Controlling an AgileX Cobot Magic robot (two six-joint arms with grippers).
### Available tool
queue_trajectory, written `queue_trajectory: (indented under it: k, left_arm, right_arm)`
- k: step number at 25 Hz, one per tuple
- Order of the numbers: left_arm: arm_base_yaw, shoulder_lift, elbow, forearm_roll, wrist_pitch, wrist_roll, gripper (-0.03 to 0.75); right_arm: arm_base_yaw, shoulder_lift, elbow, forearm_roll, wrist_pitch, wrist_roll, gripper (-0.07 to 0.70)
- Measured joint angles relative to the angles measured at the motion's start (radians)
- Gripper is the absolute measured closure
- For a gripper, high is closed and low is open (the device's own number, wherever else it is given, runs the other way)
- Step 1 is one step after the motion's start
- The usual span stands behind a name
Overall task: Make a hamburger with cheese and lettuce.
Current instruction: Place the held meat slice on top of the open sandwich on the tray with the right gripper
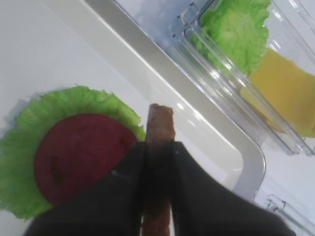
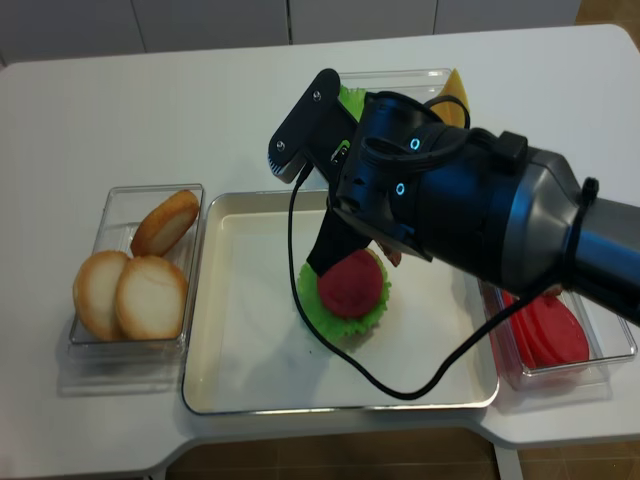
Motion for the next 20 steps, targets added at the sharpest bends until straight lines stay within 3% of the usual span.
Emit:
queue_trajectory:
  k: [20]
  left_arm:
    - [0.000, 0.000, 0.000, 0.000, 0.000, 0.000, 0.300]
  right_arm:
    - [0.000, 0.031, 0.000, 0.030, 0.003, 0.000, 0.512]
